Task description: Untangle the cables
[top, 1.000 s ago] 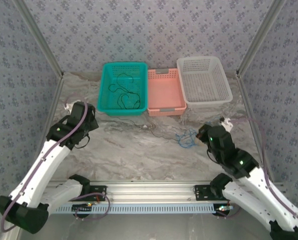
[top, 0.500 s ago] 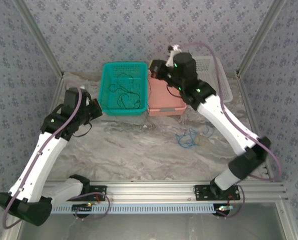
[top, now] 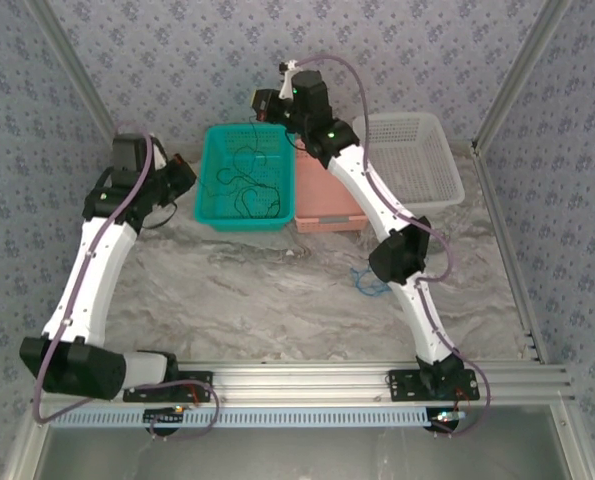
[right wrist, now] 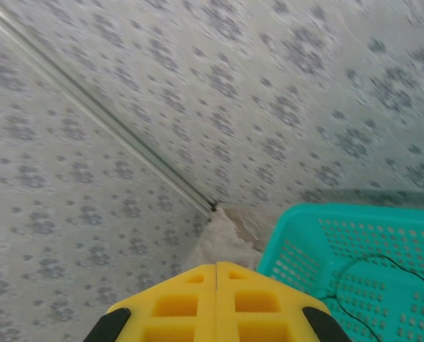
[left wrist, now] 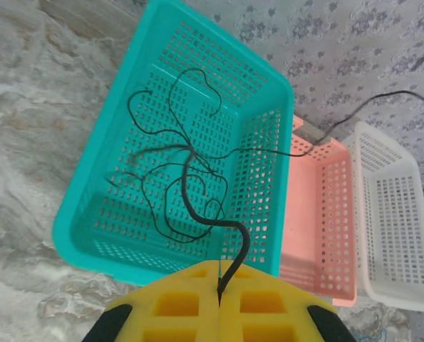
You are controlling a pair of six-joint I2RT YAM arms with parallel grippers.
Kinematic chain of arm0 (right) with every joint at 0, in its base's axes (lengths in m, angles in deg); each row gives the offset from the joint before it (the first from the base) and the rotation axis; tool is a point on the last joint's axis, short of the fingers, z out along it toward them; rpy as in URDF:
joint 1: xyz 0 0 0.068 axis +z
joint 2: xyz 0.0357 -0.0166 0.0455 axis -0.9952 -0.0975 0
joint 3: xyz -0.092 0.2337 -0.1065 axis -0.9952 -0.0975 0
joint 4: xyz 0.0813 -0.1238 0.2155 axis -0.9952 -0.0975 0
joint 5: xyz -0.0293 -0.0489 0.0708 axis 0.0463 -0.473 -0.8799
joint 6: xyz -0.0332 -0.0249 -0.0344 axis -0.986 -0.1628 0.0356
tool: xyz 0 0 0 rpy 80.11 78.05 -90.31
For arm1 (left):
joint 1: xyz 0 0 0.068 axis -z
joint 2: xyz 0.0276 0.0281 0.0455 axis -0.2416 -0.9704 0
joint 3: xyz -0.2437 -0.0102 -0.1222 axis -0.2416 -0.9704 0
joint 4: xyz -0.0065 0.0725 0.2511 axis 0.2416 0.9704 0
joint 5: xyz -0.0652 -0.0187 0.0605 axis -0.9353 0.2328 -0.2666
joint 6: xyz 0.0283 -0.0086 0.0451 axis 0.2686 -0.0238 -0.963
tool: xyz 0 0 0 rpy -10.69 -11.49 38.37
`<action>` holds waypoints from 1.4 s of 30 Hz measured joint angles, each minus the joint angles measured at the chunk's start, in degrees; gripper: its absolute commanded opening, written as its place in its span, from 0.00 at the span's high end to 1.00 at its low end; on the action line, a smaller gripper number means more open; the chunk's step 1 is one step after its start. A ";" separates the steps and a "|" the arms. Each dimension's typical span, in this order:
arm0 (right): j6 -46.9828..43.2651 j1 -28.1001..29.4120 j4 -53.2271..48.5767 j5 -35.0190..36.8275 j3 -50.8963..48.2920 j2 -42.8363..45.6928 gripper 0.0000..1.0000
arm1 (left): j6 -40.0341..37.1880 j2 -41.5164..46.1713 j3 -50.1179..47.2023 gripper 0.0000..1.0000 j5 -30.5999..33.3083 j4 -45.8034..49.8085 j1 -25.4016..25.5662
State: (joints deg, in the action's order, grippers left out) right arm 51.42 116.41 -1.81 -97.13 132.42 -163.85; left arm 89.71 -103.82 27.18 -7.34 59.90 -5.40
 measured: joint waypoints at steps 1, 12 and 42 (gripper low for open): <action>0.13 -0.42 -0.07 0.00 -0.07 -1.03 1.00 | 0.26 -0.96 -0.52 1.00 -1.01 -1.09 0.07; 4.94 -3.98 -0.46 -3.26 -1.01 -8.28 0.67 | 2.49 -8.83 -10.19 1.00 -6.43 -9.90 4.68; -1.44 -3.48 2.78 12.09 -57.96 42.23 0.49 | 0.42 -13.88 -4.26 0.02 10.84 -4.07 12.13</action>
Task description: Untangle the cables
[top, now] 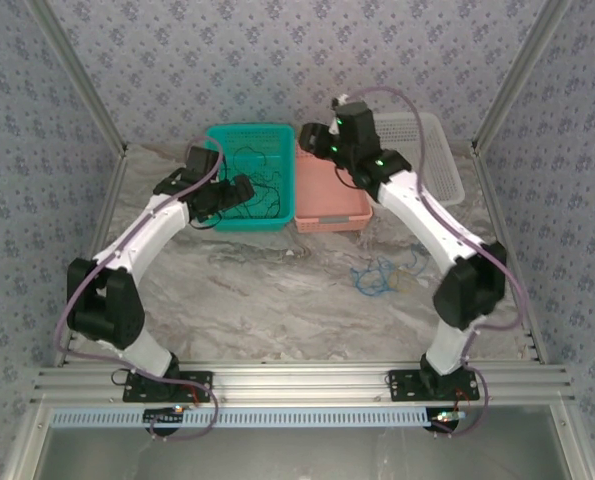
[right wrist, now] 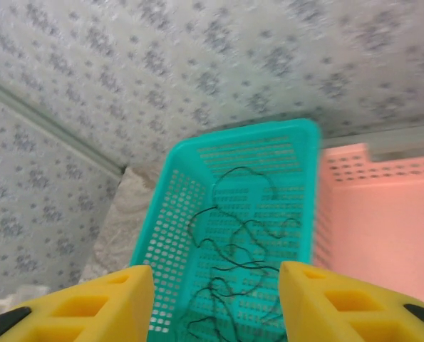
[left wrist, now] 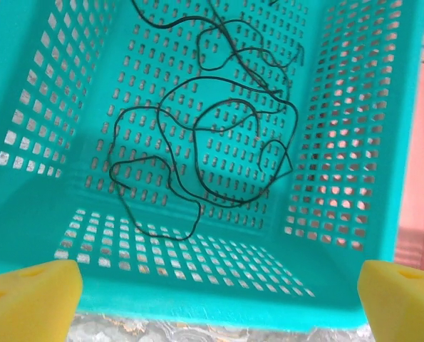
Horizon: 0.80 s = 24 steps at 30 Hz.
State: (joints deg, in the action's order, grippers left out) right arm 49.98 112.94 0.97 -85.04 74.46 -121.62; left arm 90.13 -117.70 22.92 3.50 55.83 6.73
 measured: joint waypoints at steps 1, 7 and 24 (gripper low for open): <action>0.39 -0.74 -0.11 1.25 -4.22 3.32 0.49 | -0.15 1.51 -0.02 0.03 1.42 0.35 1.62; 4.20 -6.54 -7.34 6.47 -25.57 21.68 0.46 | 1.09 12.92 -6.36 0.24 6.25 -1.88 13.66; 3.58 -17.66 -15.87 0.96 -54.69 30.86 0.58 | 10.29 -11.19 -5.68 0.54 4.68 -12.57 42.51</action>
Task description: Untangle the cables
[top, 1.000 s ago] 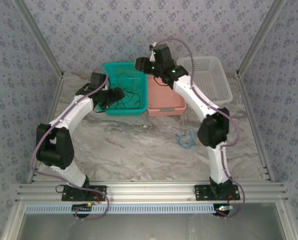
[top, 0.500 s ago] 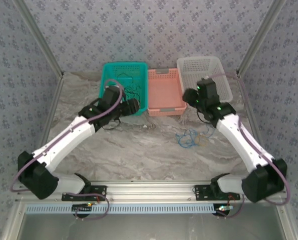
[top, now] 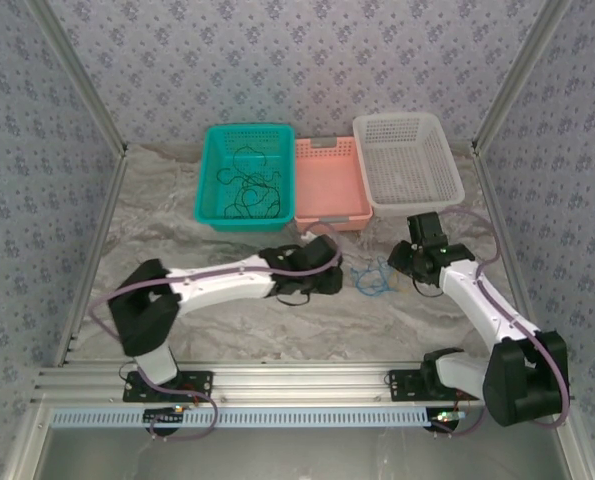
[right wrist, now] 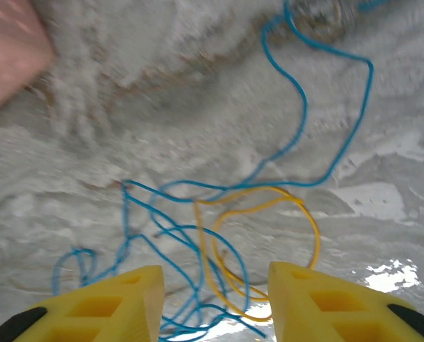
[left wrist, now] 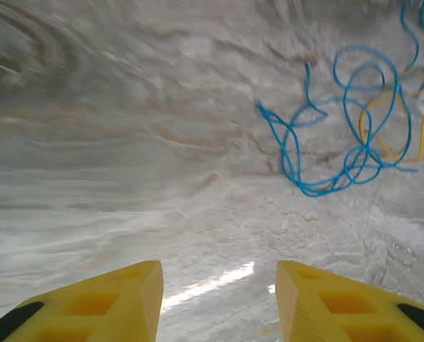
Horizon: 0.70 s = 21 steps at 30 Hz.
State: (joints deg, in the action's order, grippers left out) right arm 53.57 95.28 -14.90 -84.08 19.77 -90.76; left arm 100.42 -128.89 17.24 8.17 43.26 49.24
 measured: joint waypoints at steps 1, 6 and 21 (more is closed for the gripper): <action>0.00 -0.28 0.35 -0.42 -0.70 -0.13 0.59 | 0.13 -1.49 1.44 0.53 -0.31 -0.17 0.37; -0.70 -1.36 3.56 -2.84 -2.75 -1.16 0.62 | 0.61 -8.07 7.15 0.50 -1.68 -1.62 0.92; -1.70 -2.49 9.38 -5.68 -5.49 -2.12 1.00 | 1.70 -20.76 15.04 0.56 -3.87 -2.69 0.85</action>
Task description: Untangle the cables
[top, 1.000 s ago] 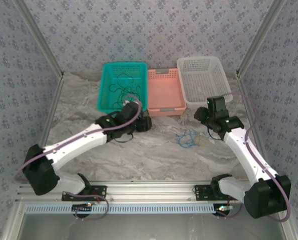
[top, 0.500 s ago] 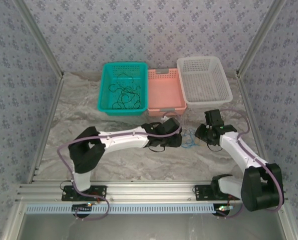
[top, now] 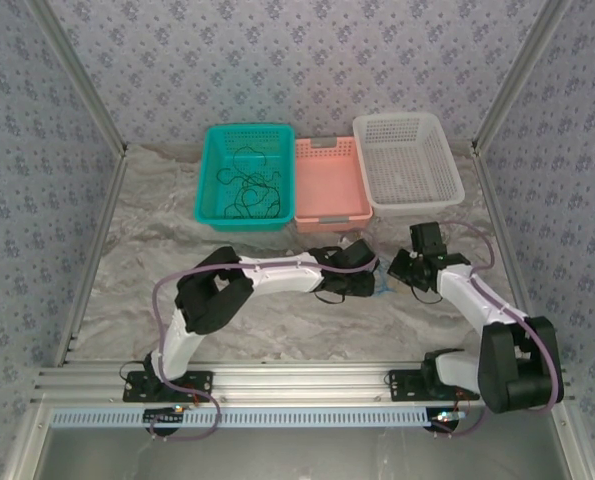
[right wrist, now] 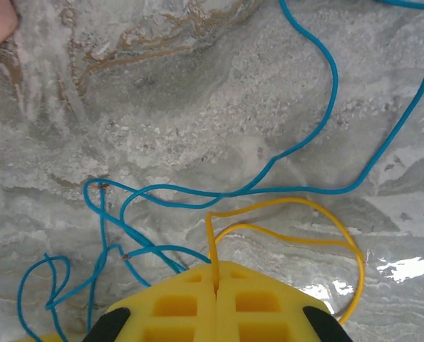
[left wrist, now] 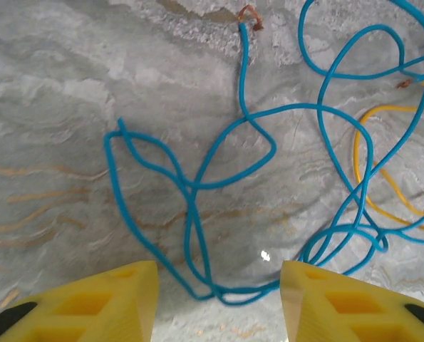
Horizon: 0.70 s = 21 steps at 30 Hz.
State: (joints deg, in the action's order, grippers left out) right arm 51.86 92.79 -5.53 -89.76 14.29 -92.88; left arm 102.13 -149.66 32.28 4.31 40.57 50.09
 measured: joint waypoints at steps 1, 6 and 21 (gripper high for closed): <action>0.02 0.00 0.00 0.02 0.00 1.01 1.00 | 0.31 -0.66 0.20 0.61 0.35 -0.44 0.00; 0.00 -0.02 -2.40 0.92 0.02 7.32 1.00 | 2.56 -1.22 0.15 1.00 4.48 0.26 -0.31; -0.33 -8.35 -9.18 -4.46 9.07 18.84 1.00 | 7.85 20.98 -29.73 1.00 15.98 2.16 -10.05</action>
State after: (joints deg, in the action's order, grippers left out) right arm 51.53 84.44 -14.71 -94.22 23.36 -74.04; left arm 109.97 -128.67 2.55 20.28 42.74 40.04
